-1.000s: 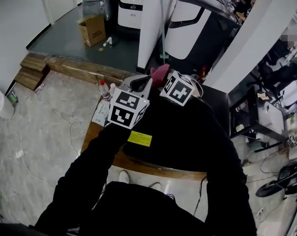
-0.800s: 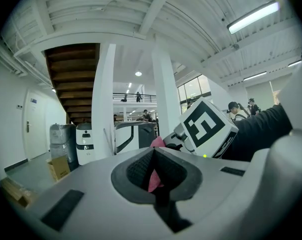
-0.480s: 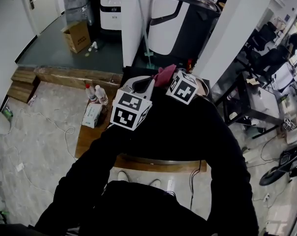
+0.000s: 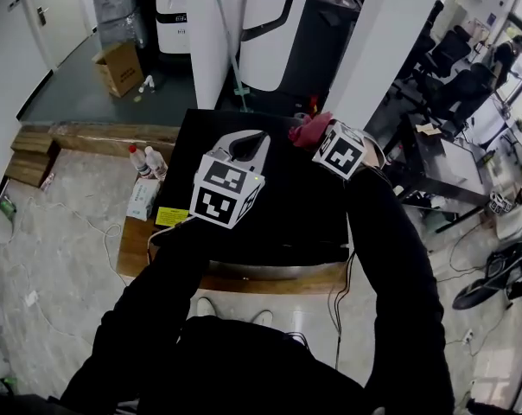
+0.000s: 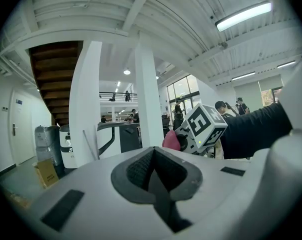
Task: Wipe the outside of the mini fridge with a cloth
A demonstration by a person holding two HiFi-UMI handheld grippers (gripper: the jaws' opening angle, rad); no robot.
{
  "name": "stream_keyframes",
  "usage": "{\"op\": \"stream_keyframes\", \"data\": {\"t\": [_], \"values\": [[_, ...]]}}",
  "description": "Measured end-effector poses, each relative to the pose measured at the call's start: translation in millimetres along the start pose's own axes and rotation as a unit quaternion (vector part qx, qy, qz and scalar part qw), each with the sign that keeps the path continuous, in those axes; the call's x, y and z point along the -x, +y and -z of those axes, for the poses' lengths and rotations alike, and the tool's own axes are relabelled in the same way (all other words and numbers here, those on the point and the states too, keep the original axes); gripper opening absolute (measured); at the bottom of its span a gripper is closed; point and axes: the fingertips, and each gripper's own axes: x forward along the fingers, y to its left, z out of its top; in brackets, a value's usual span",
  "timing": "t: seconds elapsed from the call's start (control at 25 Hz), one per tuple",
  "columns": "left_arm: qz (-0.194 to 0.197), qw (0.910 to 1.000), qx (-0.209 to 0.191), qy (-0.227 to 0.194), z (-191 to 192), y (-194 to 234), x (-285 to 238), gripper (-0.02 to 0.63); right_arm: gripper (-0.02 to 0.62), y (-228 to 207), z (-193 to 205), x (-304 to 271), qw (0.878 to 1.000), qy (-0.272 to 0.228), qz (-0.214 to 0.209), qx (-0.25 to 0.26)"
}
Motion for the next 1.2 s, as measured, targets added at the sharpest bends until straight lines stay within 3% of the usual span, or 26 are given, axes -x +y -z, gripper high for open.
{"op": "stream_keyframes", "data": {"t": [0.24,0.4,0.64,0.76,1.04,1.2], "values": [[-0.007,1.0000,-0.003,0.001,-4,-31,3,0.003,0.081,-11,47,19,0.999,0.024,0.027,-0.018],[-0.025,0.9997,-0.003,-0.003,-8,-42,15,0.003,0.083,-9,44,39,0.999,0.001,0.034,-0.014],[-0.082,0.9962,-0.026,-0.016,-19,-16,70,0.003,0.083,33,-52,107,0.993,-0.118,0.011,0.006],[-0.112,0.9933,-0.024,-0.017,-15,2,101,0.003,0.083,71,-102,127,0.988,-0.151,-0.013,0.030],[-0.137,0.9904,0.002,-0.014,13,52,181,0.003,0.084,178,-207,115,0.981,-0.167,-0.083,0.058],[-0.130,0.9912,0.023,-0.004,42,78,218,0.003,0.084,228,-250,84,0.981,-0.153,-0.107,0.060]]}}
